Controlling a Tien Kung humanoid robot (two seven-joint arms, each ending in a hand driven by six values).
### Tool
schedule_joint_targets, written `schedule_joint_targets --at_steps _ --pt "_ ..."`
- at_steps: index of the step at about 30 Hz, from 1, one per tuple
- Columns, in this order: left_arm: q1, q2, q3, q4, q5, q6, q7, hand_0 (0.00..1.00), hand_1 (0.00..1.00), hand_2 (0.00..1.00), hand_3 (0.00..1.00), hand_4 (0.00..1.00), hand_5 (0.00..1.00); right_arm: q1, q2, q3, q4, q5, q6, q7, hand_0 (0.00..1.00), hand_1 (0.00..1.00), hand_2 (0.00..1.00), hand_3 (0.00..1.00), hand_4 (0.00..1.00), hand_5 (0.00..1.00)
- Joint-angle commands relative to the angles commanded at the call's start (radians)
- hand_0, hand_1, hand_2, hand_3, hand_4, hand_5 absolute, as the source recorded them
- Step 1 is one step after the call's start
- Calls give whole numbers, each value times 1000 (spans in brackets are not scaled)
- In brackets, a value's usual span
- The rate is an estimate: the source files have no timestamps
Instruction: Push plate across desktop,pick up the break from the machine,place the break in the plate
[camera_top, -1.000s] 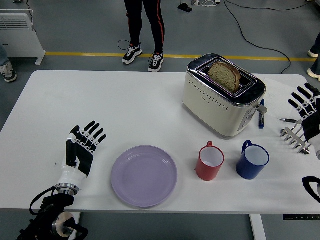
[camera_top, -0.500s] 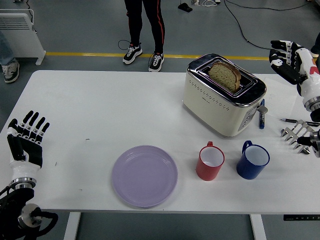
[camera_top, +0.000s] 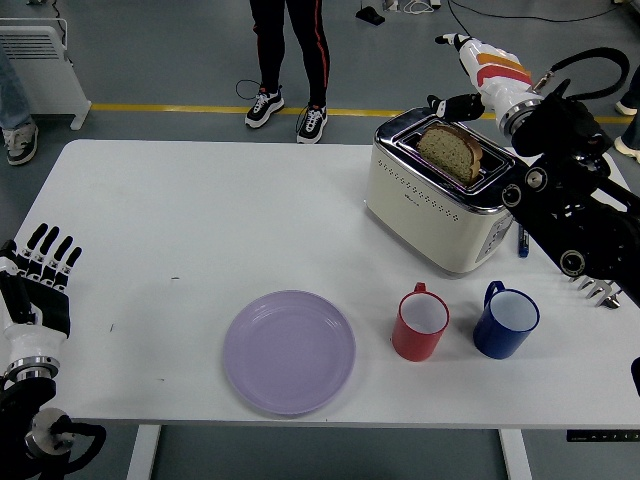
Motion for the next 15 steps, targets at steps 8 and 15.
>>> schedule_joint_targets --at_steps 8,15 --pt "8 0 -10 1 -1 2 1 764 780 800 718 547 998 77 83 -82 -206 0 68 -10 926 883 929 935 753 201" --pt "6 0 -2 5 0 1 2 765 776 800 718 546 998 123 114 -122 -299 -26 117 -29 840 818 838 864 749 228"
